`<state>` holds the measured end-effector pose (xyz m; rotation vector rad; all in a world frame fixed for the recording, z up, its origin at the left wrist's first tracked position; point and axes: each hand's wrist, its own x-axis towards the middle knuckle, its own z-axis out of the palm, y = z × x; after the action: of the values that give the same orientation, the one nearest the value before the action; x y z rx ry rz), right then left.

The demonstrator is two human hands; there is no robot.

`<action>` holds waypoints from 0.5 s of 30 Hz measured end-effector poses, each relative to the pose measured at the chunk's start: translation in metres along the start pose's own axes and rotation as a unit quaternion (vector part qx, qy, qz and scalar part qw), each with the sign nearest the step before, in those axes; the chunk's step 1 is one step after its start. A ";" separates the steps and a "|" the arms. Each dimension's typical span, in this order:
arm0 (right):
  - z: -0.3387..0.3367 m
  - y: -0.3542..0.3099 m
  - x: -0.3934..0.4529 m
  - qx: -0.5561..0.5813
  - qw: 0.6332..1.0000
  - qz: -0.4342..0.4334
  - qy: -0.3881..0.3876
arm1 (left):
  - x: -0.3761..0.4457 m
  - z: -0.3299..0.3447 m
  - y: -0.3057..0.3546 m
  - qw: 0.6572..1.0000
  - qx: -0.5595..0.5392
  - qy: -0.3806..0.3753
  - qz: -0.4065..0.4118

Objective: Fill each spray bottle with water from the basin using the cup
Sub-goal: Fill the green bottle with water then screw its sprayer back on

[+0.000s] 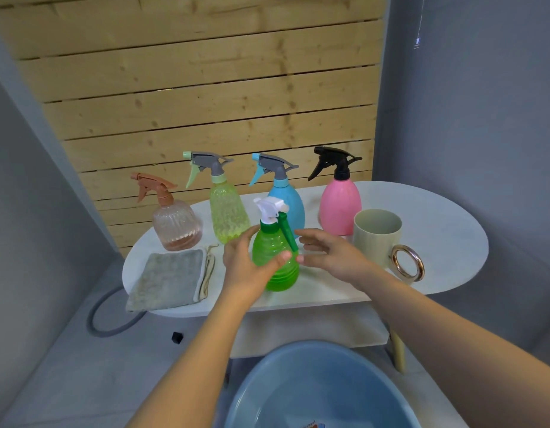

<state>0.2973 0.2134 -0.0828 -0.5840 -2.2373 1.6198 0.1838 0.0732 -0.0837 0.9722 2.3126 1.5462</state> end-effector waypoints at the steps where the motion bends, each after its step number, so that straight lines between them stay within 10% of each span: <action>1: 0.003 0.002 0.001 0.009 1.000 -0.004 -0.006 | -0.002 0.003 -0.002 1.000 0.010 0.003 -0.010; 15: 0.020 -0.017 0.010 -0.015 1.000 0.005 0.022 | -0.011 0.002 0.002 0.996 -0.071 -0.052 0.017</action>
<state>0.2764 0.1976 -0.0724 -0.6338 -2.2339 1.5661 0.1939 0.0688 -0.0847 1.0358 2.0964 1.6067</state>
